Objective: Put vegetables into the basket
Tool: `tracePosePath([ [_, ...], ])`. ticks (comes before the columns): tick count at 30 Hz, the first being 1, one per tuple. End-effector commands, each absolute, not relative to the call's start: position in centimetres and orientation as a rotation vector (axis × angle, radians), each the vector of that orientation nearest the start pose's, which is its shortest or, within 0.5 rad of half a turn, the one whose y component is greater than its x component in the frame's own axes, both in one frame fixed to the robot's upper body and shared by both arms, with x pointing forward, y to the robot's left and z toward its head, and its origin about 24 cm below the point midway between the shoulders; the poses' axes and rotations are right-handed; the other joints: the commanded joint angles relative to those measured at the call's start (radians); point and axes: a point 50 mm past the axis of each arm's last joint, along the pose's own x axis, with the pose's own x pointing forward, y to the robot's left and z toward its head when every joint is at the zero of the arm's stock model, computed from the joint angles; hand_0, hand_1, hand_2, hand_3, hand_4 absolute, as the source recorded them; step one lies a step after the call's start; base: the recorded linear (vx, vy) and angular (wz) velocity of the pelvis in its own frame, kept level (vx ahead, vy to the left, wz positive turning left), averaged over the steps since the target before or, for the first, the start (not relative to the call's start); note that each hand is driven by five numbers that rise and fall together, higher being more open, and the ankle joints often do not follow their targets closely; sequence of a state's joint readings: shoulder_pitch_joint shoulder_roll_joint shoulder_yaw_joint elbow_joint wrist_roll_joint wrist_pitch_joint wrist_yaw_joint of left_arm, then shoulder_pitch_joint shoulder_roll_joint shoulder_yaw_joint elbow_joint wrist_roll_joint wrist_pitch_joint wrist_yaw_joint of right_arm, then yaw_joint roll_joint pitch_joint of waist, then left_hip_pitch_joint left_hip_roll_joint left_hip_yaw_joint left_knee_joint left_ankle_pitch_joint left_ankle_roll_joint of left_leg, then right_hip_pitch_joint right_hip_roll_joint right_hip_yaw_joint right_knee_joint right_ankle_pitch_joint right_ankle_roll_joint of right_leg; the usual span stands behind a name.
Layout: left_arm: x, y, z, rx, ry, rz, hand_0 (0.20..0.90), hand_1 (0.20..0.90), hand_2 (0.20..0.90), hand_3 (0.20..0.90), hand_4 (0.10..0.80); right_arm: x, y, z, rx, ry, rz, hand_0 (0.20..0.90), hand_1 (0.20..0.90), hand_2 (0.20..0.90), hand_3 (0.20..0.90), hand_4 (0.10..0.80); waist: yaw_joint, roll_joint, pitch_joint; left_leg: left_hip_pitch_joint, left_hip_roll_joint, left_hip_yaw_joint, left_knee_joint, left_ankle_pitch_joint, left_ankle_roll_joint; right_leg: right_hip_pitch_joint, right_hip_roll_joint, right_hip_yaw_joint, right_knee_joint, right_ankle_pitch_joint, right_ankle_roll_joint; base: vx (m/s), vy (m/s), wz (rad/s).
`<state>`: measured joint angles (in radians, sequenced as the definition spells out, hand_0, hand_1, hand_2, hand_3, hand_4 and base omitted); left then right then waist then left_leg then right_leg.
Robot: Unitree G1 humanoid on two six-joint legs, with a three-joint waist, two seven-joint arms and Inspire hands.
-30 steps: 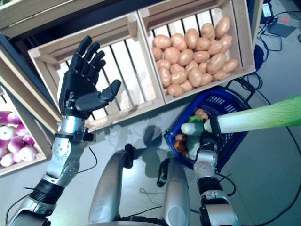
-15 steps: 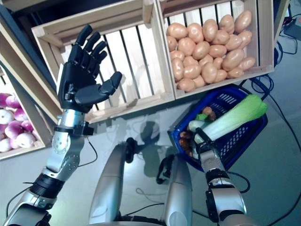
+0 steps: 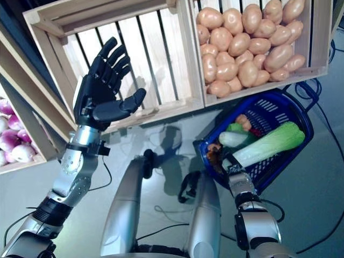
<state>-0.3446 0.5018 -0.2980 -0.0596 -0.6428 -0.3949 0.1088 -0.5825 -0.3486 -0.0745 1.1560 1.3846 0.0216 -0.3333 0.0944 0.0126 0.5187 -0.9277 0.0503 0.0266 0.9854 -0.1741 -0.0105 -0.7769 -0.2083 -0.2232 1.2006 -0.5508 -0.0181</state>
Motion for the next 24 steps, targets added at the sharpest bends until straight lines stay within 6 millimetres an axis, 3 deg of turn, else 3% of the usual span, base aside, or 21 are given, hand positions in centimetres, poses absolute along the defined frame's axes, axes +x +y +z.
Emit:
tracePosePath([
  [1, 26.8, 14.9, 21.3, -0.245, -0.831, -0.378, 0.900, 0.900, 0.900, 0.900, 0.800, 29.9, -28.8, -2.2, 1.077, 0.431, -0.939, 0.900, 0.900, 0.900, 0.900, 0.800, 0.006, 0.027, -0.055, 0.085, -0.002, 0.051, 0.105, -0.195, 0.058, -0.034, 0.008, 0.025, -0.082, 0.214, -0.012, 0.046, -0.035, 0.00],
  [5, 26.8, 15.1, 21.0, -0.232, -0.799, -0.395, 0.900, 0.900, 0.900, 0.900, 0.800, 29.4, -28.7, -2.8, 1.063, 0.415, -0.956, 0.900, 0.900, 0.900, 0.900, 0.800, 0.004, 0.023, -0.058, 0.112, 0.007, 0.059, 0.065, -0.170, 0.057, -0.011, 0.011, 0.013, -0.111, 0.234, -0.017, 0.014, -0.045, 0.00],
  [9, 27.0, 15.2, 20.2, -0.202, -0.761, -0.423, 0.900, 0.900, 0.900, 0.900, 0.800, 28.9, -28.2, -3.5, 1.032, 0.407, -0.944, 0.900, 0.900, 0.900, 0.900, 0.800, -0.003, 0.019, -0.069, 0.168, 0.016, 0.072, -0.023, -0.137, 0.039, 0.055, 0.023, 0.012, -0.200, 0.262, -0.010, 0.042, -0.053, 0.05],
  [21, 26.9, 15.8, 19.0, -0.115, -0.729, -0.400, 0.900, 0.900, 0.900, 0.900, 0.800, 24.7, -28.5, -7.0, 0.920, 0.479, -0.981, 0.900, 0.900, 0.900, 0.900, 0.800, -0.022, 0.001, -0.135, 0.418, 0.023, 0.091, -0.502, 0.063, -0.012, 0.333, 0.107, 0.009, -0.712, 0.410, 0.005, 0.033, -0.006, -0.09],
  [24, 27.1, 15.9, 17.6, -0.075, -0.644, -0.379, 0.900, 0.900, 0.900, 0.900, 0.800, 23.2, -27.9, -8.1, 0.873, 0.480, -0.941, 0.900, 0.900, 0.900, 0.900, 0.800, -0.031, -0.010, -0.179, 0.501, 0.021, 0.089, -0.645, 0.118, -0.020, 0.415, 0.131, 0.017, -0.854, 0.450, 0.020, 0.058, 0.034, -0.07],
])
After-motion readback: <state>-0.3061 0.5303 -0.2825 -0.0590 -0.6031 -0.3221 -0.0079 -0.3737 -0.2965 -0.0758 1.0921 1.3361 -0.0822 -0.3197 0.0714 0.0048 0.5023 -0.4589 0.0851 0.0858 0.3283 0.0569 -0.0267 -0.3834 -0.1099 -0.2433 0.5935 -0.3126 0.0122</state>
